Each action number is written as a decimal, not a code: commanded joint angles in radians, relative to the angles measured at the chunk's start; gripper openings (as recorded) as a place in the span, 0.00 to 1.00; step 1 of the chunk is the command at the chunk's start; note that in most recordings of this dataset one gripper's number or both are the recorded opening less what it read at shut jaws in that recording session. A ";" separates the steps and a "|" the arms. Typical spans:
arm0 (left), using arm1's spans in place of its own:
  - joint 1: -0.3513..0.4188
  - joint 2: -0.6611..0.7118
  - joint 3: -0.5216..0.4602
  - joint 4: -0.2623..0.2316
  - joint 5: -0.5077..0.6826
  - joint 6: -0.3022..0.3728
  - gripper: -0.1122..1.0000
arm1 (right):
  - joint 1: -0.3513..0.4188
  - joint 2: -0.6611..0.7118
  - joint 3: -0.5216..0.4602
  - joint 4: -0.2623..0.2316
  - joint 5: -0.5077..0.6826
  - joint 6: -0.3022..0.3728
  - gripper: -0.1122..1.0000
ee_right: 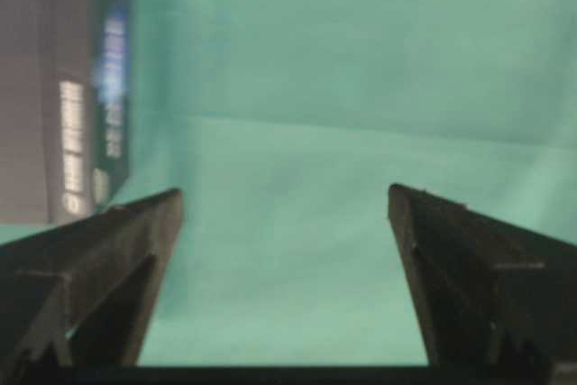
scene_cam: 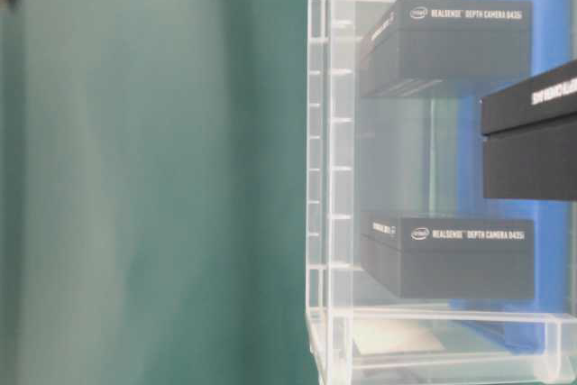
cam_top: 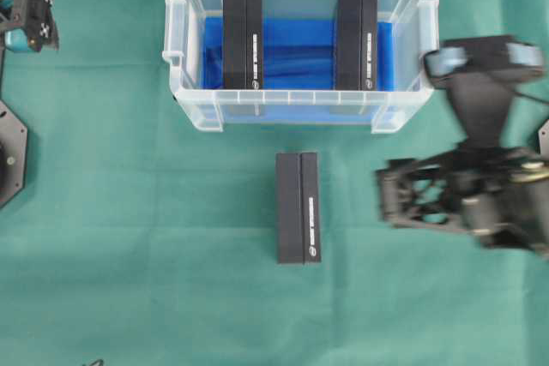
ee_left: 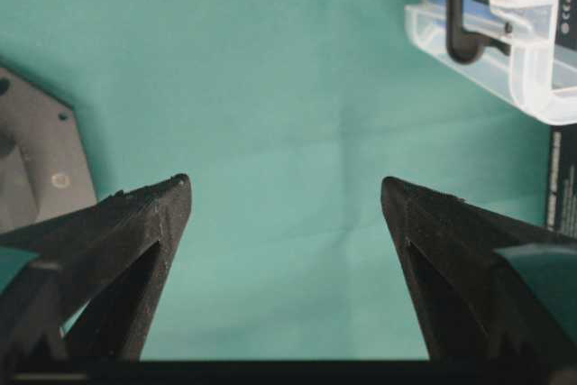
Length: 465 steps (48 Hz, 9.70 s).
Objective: Take out the box from the case.
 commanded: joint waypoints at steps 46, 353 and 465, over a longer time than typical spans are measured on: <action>0.003 0.021 -0.026 0.003 -0.020 0.002 0.93 | -0.250 -0.344 0.344 -0.025 -0.114 -0.239 0.92; -0.104 0.778 -0.417 0.140 -0.249 -0.147 0.93 | -0.689 -0.327 0.373 -0.026 -0.359 -0.686 0.92; -0.091 0.854 -0.391 0.124 -0.344 -0.149 0.64 | -0.646 -0.327 0.373 -0.025 -0.430 -0.681 0.92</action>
